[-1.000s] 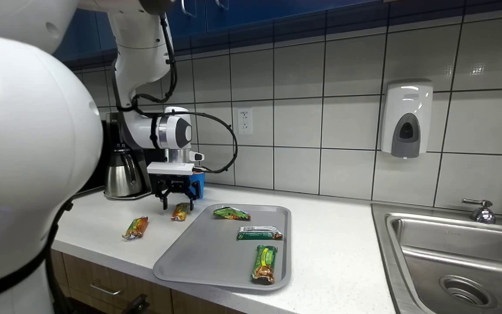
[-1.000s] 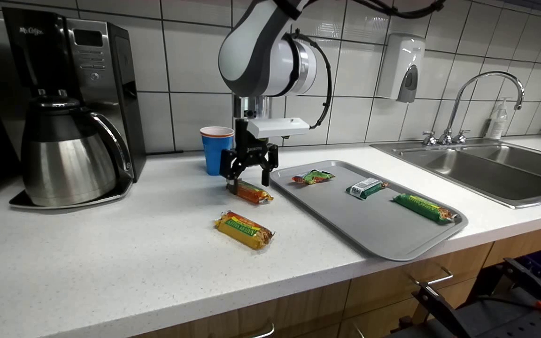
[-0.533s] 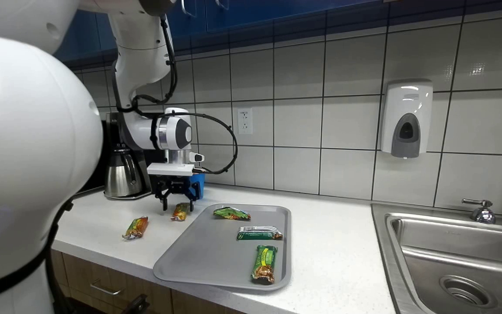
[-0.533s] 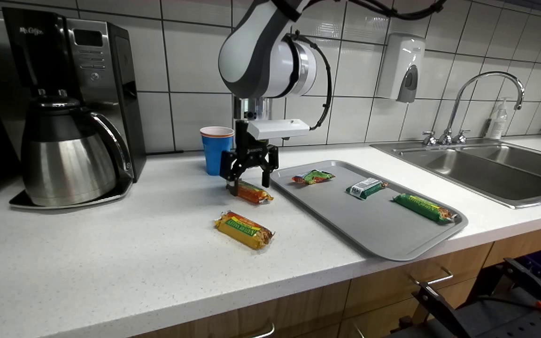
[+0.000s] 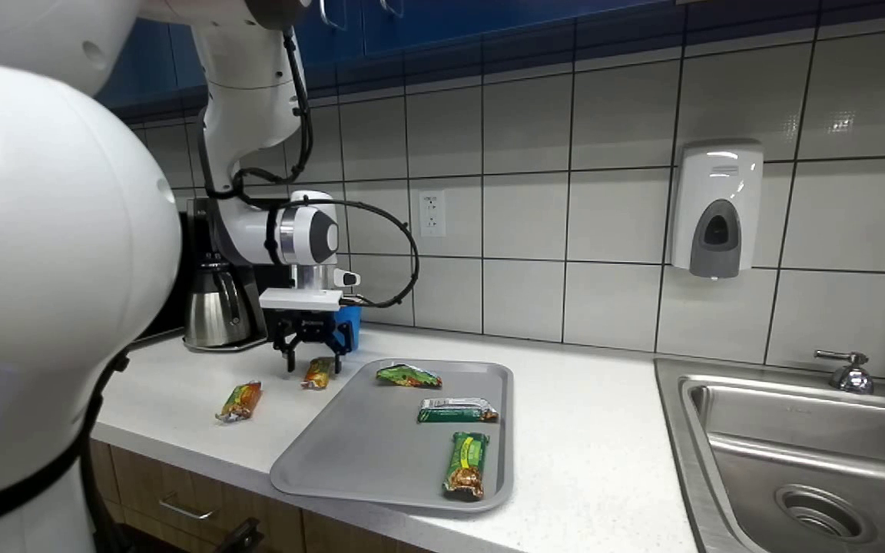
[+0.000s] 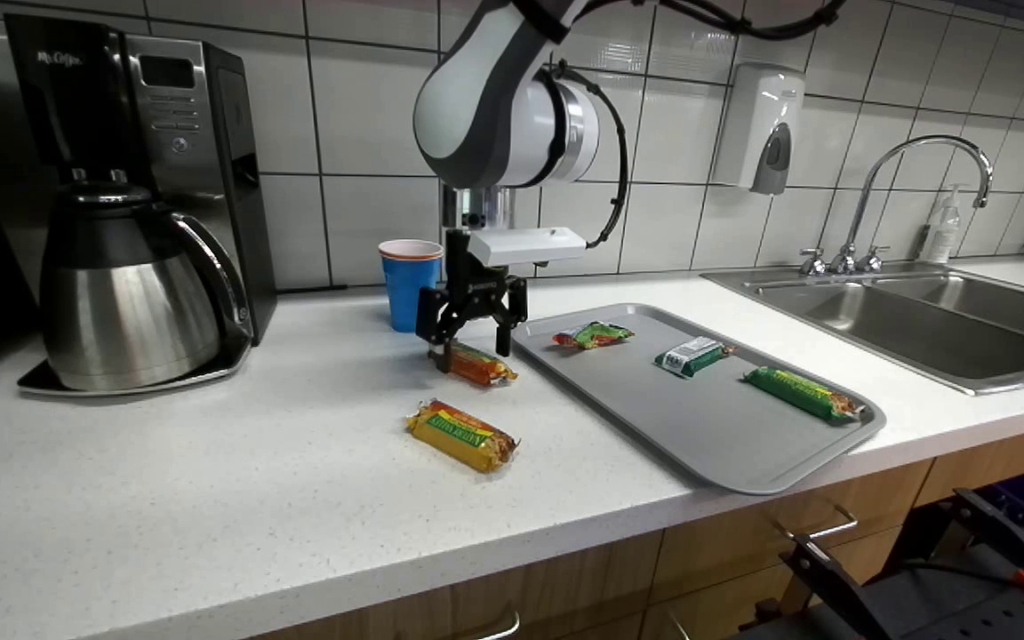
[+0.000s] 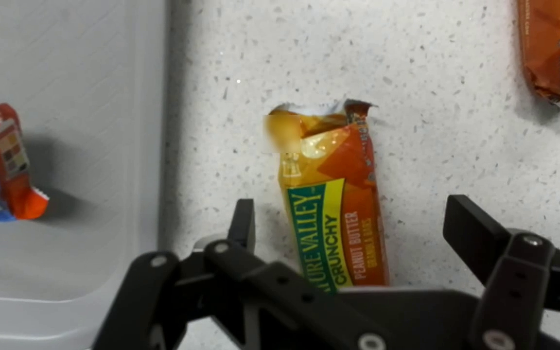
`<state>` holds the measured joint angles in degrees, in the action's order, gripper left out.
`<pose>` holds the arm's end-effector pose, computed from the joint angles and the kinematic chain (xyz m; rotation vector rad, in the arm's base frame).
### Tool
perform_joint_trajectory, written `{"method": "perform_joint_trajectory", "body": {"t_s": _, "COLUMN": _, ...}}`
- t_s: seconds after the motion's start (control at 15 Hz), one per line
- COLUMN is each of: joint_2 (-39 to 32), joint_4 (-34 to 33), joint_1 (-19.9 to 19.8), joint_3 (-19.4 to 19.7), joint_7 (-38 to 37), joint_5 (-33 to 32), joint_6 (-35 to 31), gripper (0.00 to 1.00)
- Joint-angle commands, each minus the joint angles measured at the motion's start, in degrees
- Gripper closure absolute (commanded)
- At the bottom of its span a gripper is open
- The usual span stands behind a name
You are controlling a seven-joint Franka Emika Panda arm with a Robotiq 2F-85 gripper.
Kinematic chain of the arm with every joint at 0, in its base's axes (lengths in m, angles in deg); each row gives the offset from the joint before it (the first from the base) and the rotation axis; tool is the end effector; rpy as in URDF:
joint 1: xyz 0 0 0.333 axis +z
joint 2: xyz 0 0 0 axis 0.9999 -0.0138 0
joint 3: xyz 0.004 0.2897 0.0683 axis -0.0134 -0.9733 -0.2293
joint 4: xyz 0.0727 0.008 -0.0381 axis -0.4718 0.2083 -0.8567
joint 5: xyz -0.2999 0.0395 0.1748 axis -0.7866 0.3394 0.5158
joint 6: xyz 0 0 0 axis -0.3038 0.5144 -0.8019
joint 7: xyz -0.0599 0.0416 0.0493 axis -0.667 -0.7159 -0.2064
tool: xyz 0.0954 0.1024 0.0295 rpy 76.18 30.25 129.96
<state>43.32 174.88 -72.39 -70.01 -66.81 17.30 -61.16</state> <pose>0.5244 0.2449 0.1642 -3.0279 -0.6846 0.0909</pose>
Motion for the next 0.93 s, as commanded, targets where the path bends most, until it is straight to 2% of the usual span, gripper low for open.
{"method": "perform_joint_trajectory", "body": {"t_s": 0.0, "joint_2": -0.24, "joint_4": -0.28, "joint_1": -0.62, "joint_3": -0.56, "joint_7": 0.67, "joint_5": -0.57, "joint_6": -0.55, "gripper": 0.0}}
{"method": "perform_joint_trajectory", "body": {"t_s": 0.2, "joint_2": -0.2, "joint_4": -0.28, "joint_1": -0.62, "joint_3": -0.55, "joint_7": 0.87, "joint_5": -0.76, "joint_6": -0.45, "gripper": 0.0}}
{"method": "perform_joint_trajectory", "body": {"t_s": 0.27, "joint_2": -0.21, "joint_4": -0.28, "joint_1": -0.62, "joint_3": -0.54, "joint_7": 0.85, "joint_5": -0.78, "joint_6": -0.48, "gripper": 0.08}}
{"method": "perform_joint_trajectory", "body": {"t_s": 0.33, "joint_2": -0.16, "joint_4": -0.22, "joint_1": -0.64, "joint_3": -0.52, "joint_7": 0.83, "joint_5": -0.78, "joint_6": -0.57, "gripper": 0.26}}
{"method": "perform_joint_trajectory", "body": {"t_s": 0.53, "joint_2": 0.03, "joint_4": -0.09, "joint_1": -0.63, "joint_3": -0.49, "joint_7": 0.85, "joint_5": -0.88, "joint_6": -0.56, "gripper": 0.51}}
{"method": "perform_joint_trajectory", "body": {"t_s": 0.8, "joint_2": 0.55, "joint_4": 0.25, "joint_1": -0.85, "joint_3": -0.66, "joint_7": 1.23, "joint_5": -0.76, "joint_6": -0.5, "gripper": 0.81}}
{"method": "perform_joint_trajectory", "body": {"t_s": 0.87, "joint_2": 0.87, "joint_4": 0.5, "joint_1": -0.93, "joint_3": -0.7, "joint_7": 1.38, "joint_5": -0.75, "joint_6": -0.54, "gripper": 0.82}}
